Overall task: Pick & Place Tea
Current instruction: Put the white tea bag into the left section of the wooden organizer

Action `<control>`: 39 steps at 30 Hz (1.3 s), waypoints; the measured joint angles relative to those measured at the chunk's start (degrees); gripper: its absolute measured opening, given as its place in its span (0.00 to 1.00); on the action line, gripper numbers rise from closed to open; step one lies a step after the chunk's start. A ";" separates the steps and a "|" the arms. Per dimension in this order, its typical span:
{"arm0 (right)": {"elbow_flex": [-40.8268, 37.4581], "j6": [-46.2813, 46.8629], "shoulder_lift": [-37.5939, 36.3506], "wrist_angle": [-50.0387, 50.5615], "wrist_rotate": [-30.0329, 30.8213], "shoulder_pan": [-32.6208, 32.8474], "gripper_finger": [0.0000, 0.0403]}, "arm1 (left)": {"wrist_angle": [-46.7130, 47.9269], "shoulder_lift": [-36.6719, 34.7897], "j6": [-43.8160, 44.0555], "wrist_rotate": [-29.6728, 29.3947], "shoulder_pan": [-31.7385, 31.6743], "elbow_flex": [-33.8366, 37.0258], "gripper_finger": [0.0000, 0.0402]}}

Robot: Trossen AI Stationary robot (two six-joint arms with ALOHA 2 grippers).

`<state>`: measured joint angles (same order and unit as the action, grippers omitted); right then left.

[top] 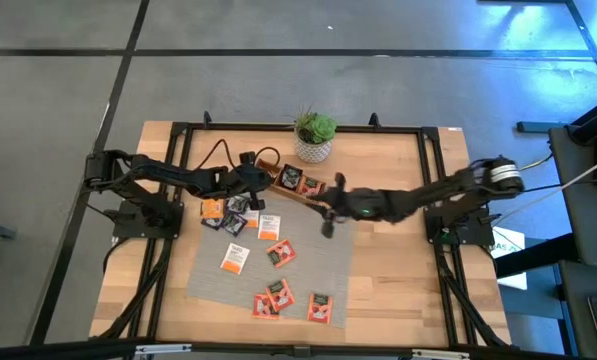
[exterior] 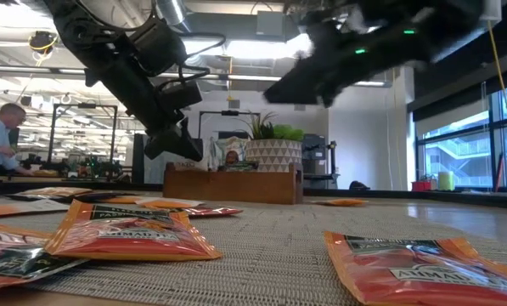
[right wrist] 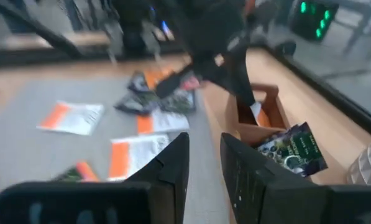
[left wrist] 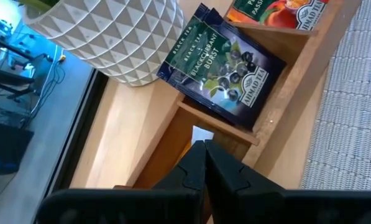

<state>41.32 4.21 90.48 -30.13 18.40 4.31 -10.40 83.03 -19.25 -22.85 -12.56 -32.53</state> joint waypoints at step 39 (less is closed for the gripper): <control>28.75 -0.23 25.46 28.96 -5.05 -9.60 0.37 | 0.36 0.03 0.02 0.46 0.02 0.02 0.01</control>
<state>70.07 3.98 115.94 -1.17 13.35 -5.28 -10.04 83.07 -19.22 -22.39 -12.53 -32.51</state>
